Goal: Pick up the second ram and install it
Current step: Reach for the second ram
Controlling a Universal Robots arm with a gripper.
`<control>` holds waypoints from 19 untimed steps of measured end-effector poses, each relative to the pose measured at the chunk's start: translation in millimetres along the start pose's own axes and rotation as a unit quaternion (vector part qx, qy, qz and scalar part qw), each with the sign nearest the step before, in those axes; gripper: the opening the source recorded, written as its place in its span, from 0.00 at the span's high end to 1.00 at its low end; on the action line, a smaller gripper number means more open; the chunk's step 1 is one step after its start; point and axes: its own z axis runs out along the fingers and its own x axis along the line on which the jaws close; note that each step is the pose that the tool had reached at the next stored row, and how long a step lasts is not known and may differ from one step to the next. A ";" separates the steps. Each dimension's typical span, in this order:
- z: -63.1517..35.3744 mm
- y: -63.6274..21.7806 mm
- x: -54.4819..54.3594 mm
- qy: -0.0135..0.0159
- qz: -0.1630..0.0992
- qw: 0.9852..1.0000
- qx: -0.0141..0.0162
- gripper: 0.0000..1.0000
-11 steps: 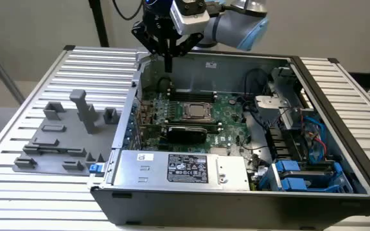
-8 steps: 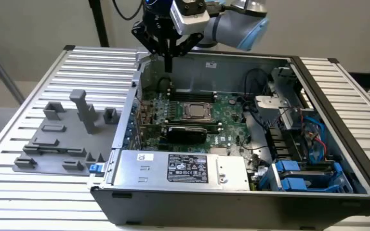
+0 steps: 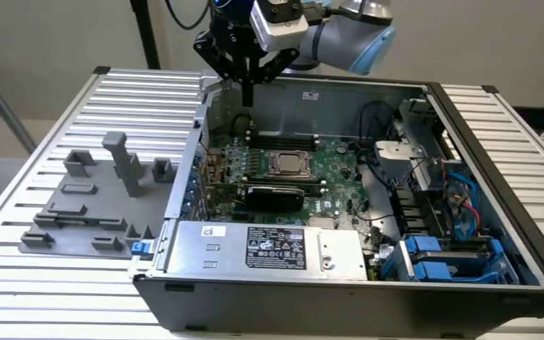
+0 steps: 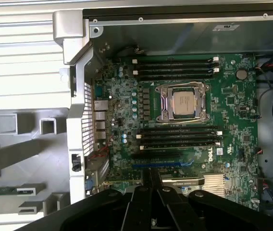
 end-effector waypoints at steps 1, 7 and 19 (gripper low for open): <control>0.0 0.0 0.1 0.000 0.000 1.000 0.000 0.89; -0.4 -2.5 11.4 0.000 0.000 1.000 0.000 0.89; -2.2 -19.1 64.6 -0.001 0.000 1.000 0.000 0.89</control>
